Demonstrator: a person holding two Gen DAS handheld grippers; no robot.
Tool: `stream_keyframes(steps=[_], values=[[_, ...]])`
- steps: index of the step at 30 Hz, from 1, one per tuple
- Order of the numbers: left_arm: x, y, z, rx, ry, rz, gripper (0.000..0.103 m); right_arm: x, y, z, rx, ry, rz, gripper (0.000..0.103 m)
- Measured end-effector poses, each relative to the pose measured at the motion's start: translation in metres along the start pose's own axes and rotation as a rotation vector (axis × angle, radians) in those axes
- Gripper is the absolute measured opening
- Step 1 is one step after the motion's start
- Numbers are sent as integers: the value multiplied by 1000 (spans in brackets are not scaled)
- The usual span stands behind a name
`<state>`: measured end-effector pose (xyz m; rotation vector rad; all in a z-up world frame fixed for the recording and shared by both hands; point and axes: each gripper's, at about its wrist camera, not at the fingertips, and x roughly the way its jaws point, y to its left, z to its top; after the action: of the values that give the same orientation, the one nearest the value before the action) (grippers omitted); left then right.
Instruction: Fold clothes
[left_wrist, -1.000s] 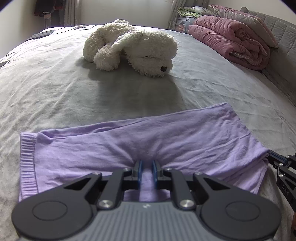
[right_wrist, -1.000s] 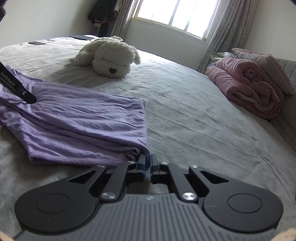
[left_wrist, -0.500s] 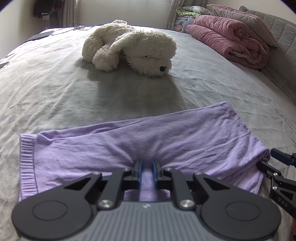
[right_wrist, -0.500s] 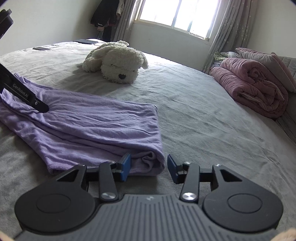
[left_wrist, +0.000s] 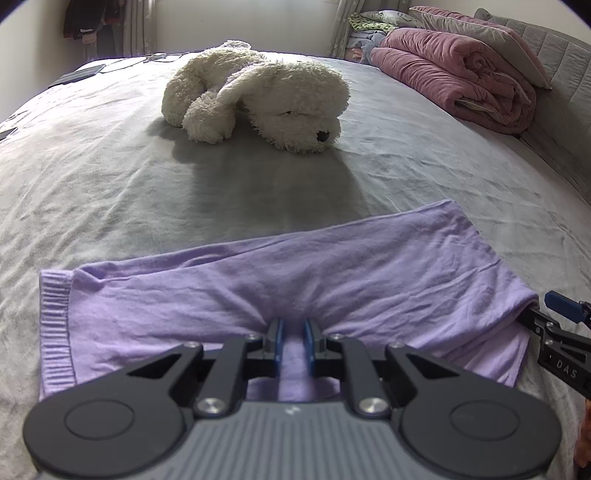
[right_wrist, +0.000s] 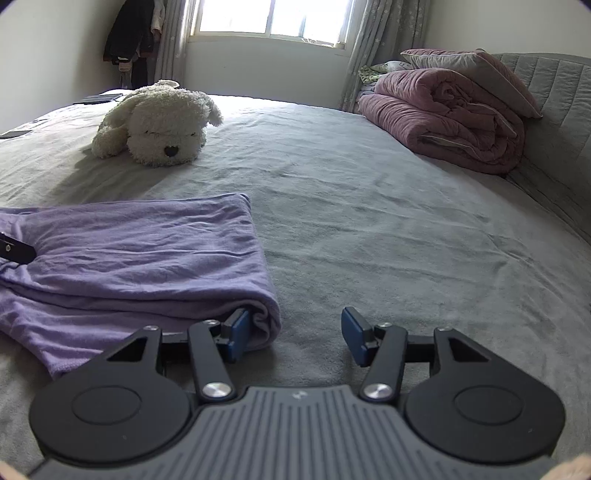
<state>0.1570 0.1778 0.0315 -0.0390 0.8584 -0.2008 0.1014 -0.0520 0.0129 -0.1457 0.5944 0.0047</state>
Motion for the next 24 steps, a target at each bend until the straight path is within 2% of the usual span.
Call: stream_keyframes(steps=[2, 5, 9, 14, 19, 24], values=[[0, 1, 0, -2, 0, -3, 13, 3, 6, 1, -77, -10, -6, 56], [0, 1, 0, -3, 2, -7, 13, 6, 1, -3, -187, -24, -116, 57], [0, 0, 0, 11, 0, -1, 13, 5, -18, -8, -209, -16, -52, 60], [1, 1, 0, 12, 1, -2, 13, 4, 8, -15, -525, -67, -97, 60], [1, 2, 0, 6, 4, -9, 13, 1, 1, -12, -571, -68, -60, 61], [1, 5, 1, -13, 8, -21, 13, -2, -8, -8, -481, -41, -34, 63]])
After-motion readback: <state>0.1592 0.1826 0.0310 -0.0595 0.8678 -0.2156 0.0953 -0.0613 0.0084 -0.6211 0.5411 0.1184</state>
